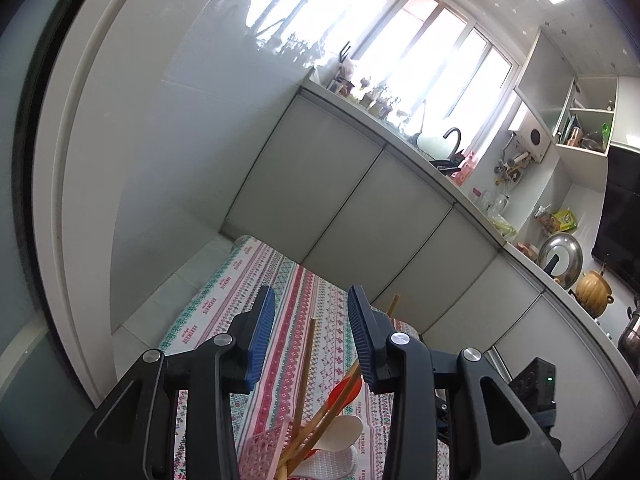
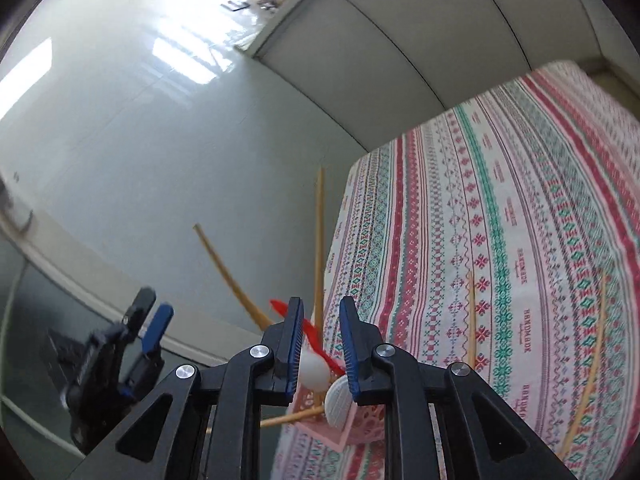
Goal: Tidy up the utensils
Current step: 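Lower the right tool's chopstick into the pink basket and open the right tool, then move both tools back over the last wooden chopsticks on the cloth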
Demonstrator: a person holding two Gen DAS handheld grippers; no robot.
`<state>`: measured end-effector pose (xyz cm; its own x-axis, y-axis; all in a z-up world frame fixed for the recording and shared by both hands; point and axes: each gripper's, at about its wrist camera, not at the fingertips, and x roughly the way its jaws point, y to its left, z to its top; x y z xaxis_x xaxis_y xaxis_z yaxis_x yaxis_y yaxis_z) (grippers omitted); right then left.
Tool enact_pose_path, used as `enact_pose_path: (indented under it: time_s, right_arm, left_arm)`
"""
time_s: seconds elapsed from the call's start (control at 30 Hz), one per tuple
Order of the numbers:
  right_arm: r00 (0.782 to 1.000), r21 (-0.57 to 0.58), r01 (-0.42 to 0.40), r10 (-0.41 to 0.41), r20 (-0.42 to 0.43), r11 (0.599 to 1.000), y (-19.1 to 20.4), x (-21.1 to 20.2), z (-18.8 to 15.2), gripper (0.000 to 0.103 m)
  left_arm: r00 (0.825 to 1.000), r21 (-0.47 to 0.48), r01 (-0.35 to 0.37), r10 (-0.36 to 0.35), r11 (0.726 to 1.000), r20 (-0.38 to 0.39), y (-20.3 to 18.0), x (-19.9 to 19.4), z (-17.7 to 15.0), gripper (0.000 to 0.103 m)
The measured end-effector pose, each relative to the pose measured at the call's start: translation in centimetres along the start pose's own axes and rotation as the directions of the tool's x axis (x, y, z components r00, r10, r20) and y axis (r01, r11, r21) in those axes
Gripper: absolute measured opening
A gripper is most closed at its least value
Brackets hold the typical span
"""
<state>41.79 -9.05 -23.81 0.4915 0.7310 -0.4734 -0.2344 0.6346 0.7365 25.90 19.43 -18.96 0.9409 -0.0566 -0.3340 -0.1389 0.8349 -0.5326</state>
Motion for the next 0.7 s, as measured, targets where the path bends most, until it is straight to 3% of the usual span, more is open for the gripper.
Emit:
enact_pose_path:
  time_s: [0.1, 0.17, 0.43, 0.5, 0.53, 0.57, 0.7]
  right_arm:
    - [0.999, 0.028, -0.031, 0.032, -0.006, 0.999, -0.3, 1.1, 0.9, 0.026]
    - [0.998, 0.026, -0.057, 0.057, -0.008, 0.998, 0.3, 1.8, 1.2, 0.038]
    - [0.997, -0.124, 0.079, -0.082, -0.014, 0.989, 3.5, 6.1, 1.9, 0.038]
    - [0.995, -0.16, 0.093, -0.097, -0.019, 0.983, 3.8, 7.1, 2.0, 0.033]
    - [0.994, -0.186, 0.103, -0.107, -0.013, 0.977, 4.0, 7.4, 1.9, 0.016]
    - [0.993, -0.214, 0.113, -0.115, 0.004, 0.97, 4.3, 7.3, 1.9, 0.008]
    - [0.991, -0.322, 0.117, -0.091, 0.095, 0.94, 6.2, 5.7, 1.6, 0.007]
  left_arm:
    - [1.0, -0.015, 0.002, -0.002, 1.0, -0.005, 0.3, 0.2, 0.2, 0.04]
    - [1.0, -0.024, 0.001, -0.001, 1.0, -0.009, 0.6, 0.4, 0.3, 0.04]
    - [0.999, -0.062, 0.012, -0.015, 0.998, -0.049, 0.8, 1.3, 0.4, 0.041]
    - [0.999, -0.053, 0.02, -0.022, 0.998, -0.042, 0.6, 1.3, 0.5, 0.041]
    - [0.999, -0.046, 0.02, -0.021, 0.999, -0.039, 0.4, 1.2, 0.5, 0.042]
    - [0.999, -0.042, 0.02, -0.022, 0.999, -0.039, 0.4, 1.3, 0.4, 0.043]
    - [0.999, -0.034, 0.027, -0.029, 0.999, -0.044, 0.3, 1.6, 0.3, 0.043]
